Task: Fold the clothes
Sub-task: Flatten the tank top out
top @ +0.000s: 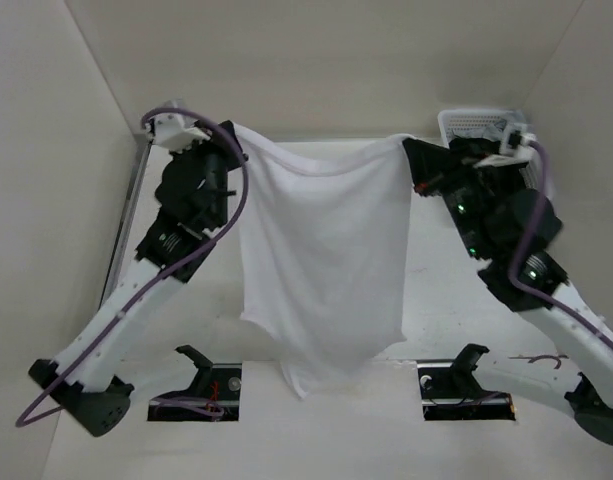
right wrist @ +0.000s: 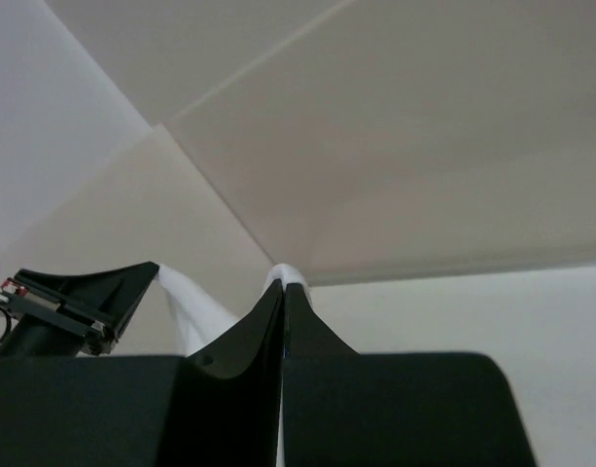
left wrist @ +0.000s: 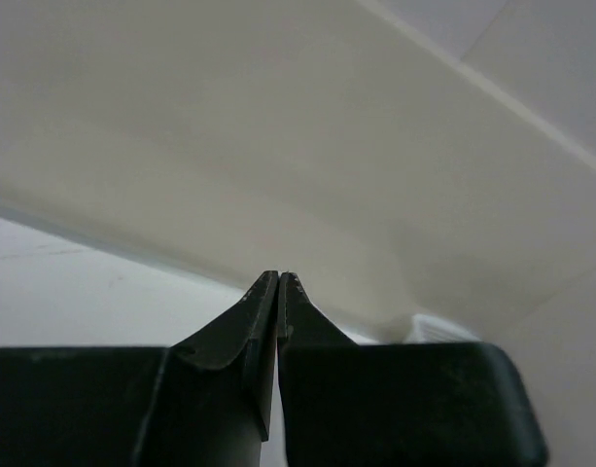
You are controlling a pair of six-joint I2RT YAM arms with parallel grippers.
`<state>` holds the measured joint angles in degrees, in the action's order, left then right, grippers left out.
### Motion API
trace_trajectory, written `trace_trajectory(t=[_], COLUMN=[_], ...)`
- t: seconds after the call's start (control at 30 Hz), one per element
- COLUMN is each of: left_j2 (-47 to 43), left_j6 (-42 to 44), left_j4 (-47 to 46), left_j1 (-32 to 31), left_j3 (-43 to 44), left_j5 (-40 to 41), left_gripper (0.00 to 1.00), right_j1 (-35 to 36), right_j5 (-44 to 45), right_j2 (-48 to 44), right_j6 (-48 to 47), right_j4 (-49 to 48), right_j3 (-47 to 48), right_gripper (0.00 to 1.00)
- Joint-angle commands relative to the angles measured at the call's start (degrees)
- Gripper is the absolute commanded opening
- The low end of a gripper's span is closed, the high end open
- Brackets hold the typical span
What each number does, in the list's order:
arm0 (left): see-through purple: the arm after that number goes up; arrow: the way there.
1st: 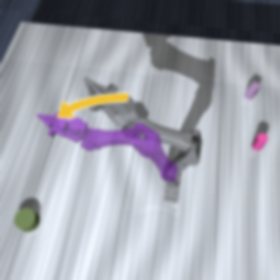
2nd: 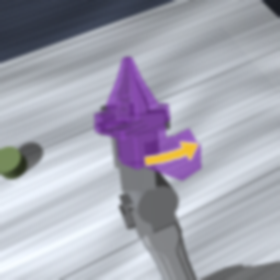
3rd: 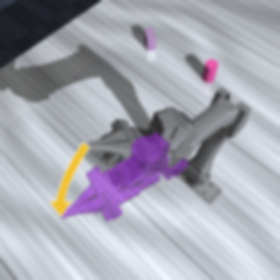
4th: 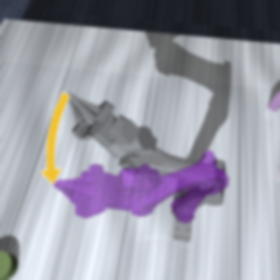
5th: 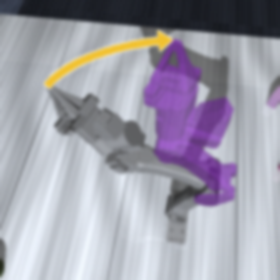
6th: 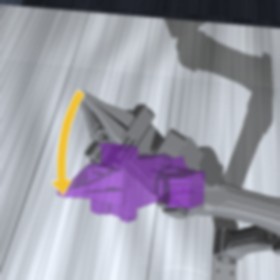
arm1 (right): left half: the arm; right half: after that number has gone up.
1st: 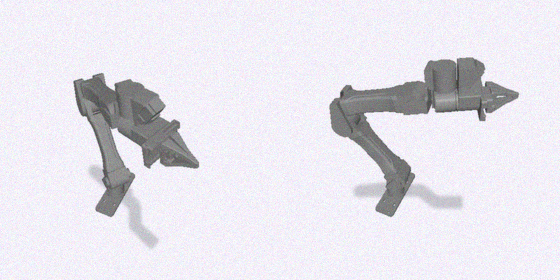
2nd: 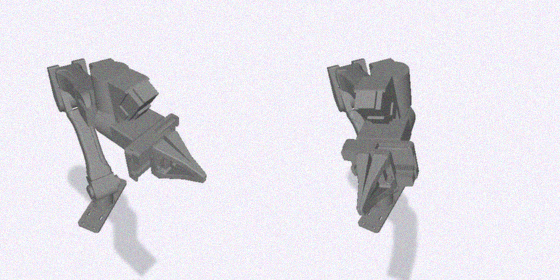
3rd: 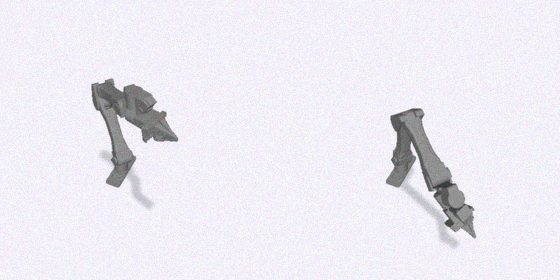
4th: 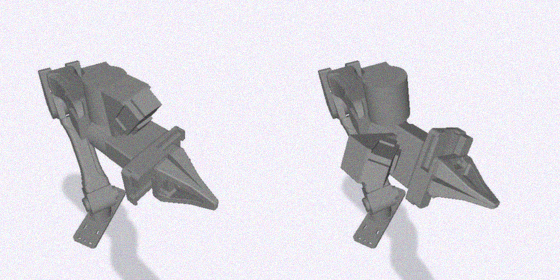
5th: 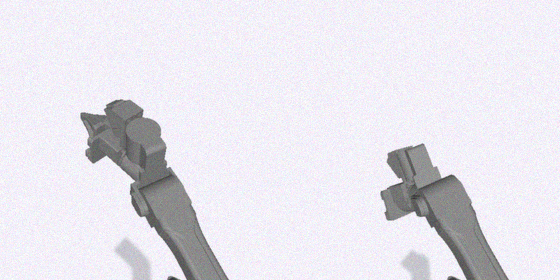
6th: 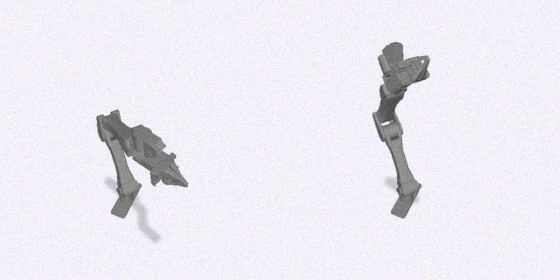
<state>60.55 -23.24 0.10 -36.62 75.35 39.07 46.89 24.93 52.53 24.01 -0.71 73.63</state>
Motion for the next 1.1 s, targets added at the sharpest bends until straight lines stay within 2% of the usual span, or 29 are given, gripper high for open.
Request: trace_trajectory(t=[0.0, 0.13, 0.3, 0.47, 0.6, 0.77, 0.93, 1.07], left_j2=[7.2, 15.2, 22.2, 23.2, 21.0, 16.2, 6.0, -5.1], left_j6=[-7.1, -13.1, -13.3, -11.0, -10.1, -8.9, -9.0, -11.1], left_j4=[0.4, 1.3, 5.4, 8.7, 8.8, 6.9, 1.5, 0.3], left_j1=[8.6, 17.0, 19.8, 21.8, 22.5, 20.6, 16.9, 11.2], left_j3=[-0.9, 5.5, 20.9, 31.3, 30.8, 22.0, -0.5, -21.2], left_j5=[-7.7, -15.8, -18.4, -19.7, -19.7, -19.1, -16.0, -11.6], left_gripper=[0.0, 0.0, 0.0, 0.0, 0.0, 0.0, 0.01, 0.01], right_j1=[-9.6, -20.3, -27.3, -29.1, -29.3, -29.8, -28.9, -25.0], right_j5=[-10.7, -20.2, -26.4, -28.0, -27.5, -26.0, -21.3, -18.6], right_j2=[6.4, 16.1, 26.6, 27.5, 23.6, 15.1, 0.6, -11.1], right_j6=[5.5, 9.2, 12.1, 12.6, 12.3, 12.9, 14.4, 17.4], right_j4=[-3.5, -6.0, -3.0, 1.2, 1.5, -0.6, -5.9, -6.8], right_j3=[-0.2, 4.8, 19.8, 30.0, 27.8, 14.9, -12.0, -33.4], right_gripper=[0.0, 0.0, 0.0, 0.0, 0.0, 0.0, 0.0, 0.0])
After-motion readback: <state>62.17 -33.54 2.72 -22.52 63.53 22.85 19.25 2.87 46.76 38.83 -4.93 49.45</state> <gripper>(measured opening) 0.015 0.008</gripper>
